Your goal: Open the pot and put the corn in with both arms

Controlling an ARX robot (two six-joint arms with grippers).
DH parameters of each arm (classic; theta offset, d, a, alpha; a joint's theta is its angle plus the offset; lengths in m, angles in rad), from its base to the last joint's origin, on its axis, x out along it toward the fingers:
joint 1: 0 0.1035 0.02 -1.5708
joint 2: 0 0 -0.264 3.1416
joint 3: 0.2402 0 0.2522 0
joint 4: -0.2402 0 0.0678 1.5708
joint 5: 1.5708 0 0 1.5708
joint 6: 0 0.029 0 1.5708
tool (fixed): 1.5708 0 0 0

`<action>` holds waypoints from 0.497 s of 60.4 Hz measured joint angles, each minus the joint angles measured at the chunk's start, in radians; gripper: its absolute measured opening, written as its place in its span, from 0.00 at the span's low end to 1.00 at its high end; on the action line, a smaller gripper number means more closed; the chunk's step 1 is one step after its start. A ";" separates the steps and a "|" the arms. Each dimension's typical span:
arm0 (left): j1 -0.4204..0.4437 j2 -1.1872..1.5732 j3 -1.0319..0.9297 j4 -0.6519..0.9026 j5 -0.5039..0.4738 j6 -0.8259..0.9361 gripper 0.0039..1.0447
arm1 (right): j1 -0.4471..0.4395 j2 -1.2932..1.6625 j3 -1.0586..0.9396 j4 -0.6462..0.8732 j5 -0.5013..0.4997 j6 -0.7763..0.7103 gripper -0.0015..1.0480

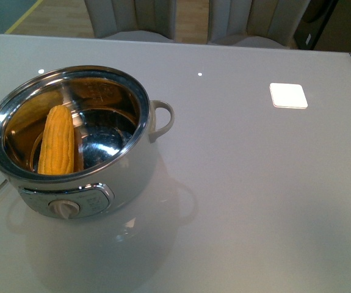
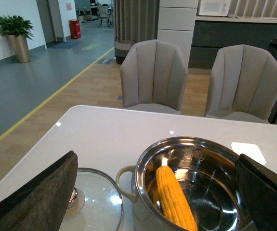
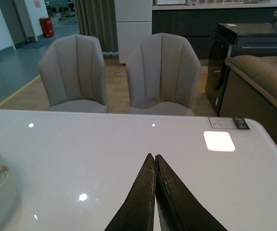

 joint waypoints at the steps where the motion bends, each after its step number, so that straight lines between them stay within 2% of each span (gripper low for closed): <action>1: 0.000 0.000 0.000 0.000 0.000 0.000 0.94 | 0.000 -0.002 0.000 -0.003 0.000 0.000 0.02; 16: 0.000 0.000 0.000 0.000 0.000 0.000 0.94 | 0.000 -0.085 0.000 -0.087 0.000 0.000 0.02; 21: 0.000 0.000 0.000 0.000 0.000 0.000 0.94 | 0.000 -0.204 0.000 -0.235 0.002 0.000 0.02; 30: 0.000 0.000 0.000 0.000 0.000 0.000 0.94 | 0.000 -0.243 0.000 -0.251 0.002 0.000 0.02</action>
